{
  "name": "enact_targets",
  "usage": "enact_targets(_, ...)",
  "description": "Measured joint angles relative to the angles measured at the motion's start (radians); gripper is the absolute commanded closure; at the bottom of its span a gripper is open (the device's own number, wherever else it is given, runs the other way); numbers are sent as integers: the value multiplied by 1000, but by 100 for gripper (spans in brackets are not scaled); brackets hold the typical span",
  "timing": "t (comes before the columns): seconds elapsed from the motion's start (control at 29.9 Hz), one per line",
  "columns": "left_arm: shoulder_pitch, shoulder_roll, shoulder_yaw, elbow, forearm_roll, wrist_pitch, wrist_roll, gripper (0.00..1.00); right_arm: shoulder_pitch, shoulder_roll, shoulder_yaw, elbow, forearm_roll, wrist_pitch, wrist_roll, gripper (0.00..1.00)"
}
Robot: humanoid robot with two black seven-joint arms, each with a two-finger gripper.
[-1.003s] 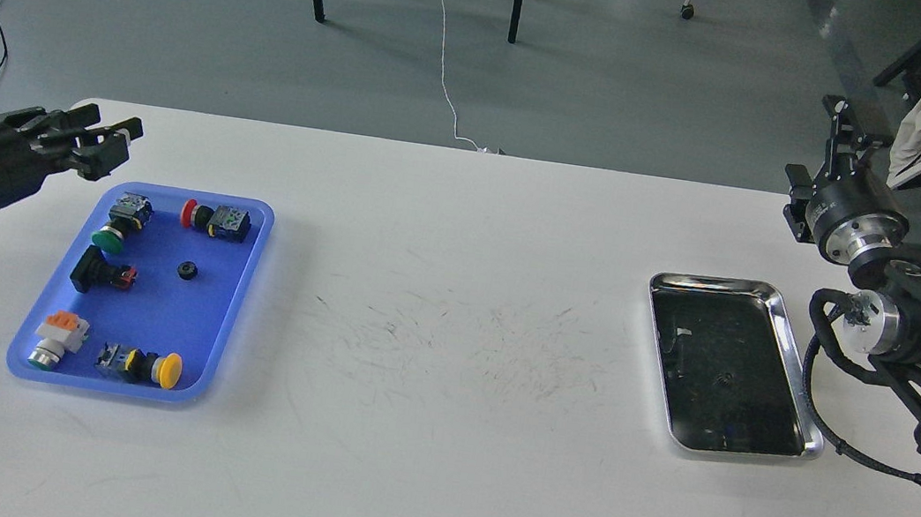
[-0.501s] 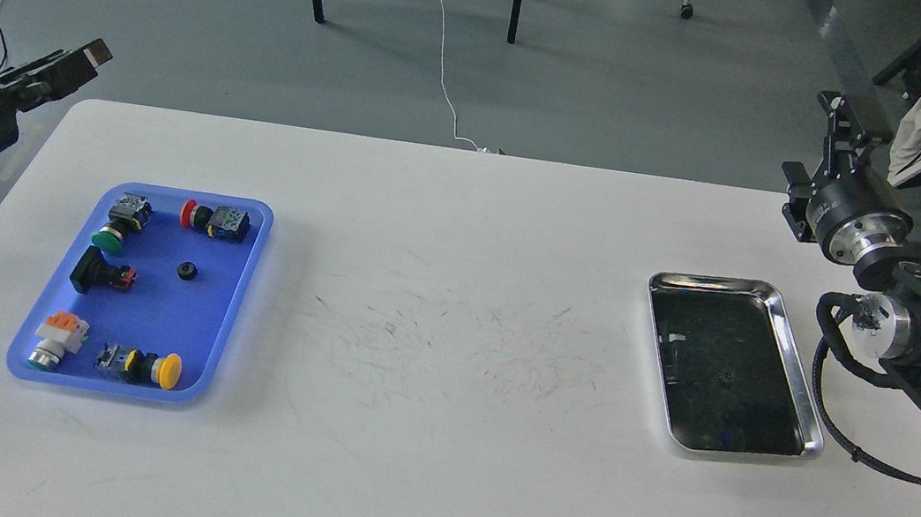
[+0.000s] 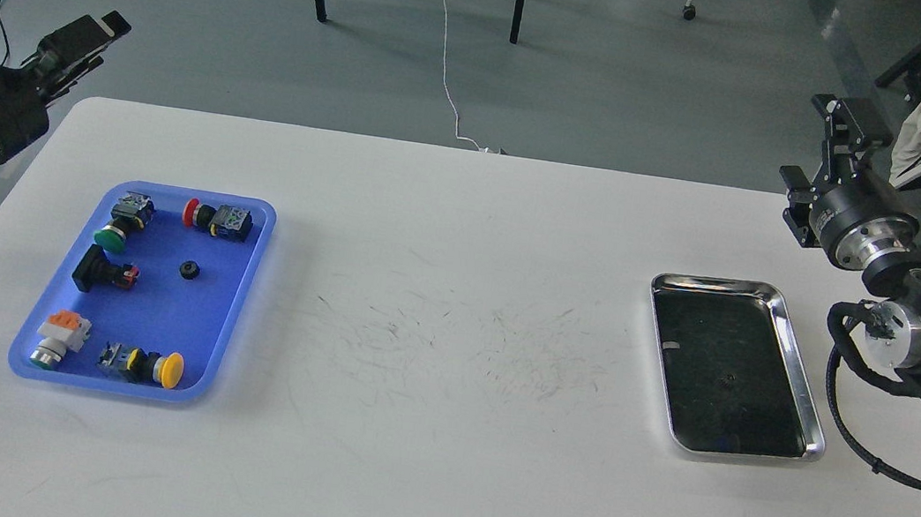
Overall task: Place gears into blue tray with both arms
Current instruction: 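Open the left gripper and raise it away from the blue tray, then move the right gripper down into the metal tray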
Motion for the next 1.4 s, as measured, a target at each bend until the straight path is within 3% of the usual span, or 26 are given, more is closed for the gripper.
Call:
enact_targets(0.23, 1, 5, -48, -17, -69, -3, 0, 3, 44, -1, -2, 3, -1, -3, 0, 3)
enact_targets(0.8, -60, -56, -56, -53, -289, -152, 3, 2, 90, -138, -71, 83, -15, -2, -6, 3)
enact_targets(1.04, -115, -154, -62, -16, -395, -155, 166, 2, 62, -242, -74, 159, -35, -2, -6, 3)
enact_targets(1.2, -145, -274, -76, 129, -411, -156, 263, 3, 51, -299, -73, 190, -43, -2, -3, 3)
enact_targets(1.27, -151, -340, -79, 175, -417, -159, 289, 2, 47, -302, -71, 193, -43, -2, -3, 3)
enact_targets(1.4, -161, -397, -82, 206, -424, -168, 298, 3, 41, -304, -72, 195, -44, -2, -3, 3)
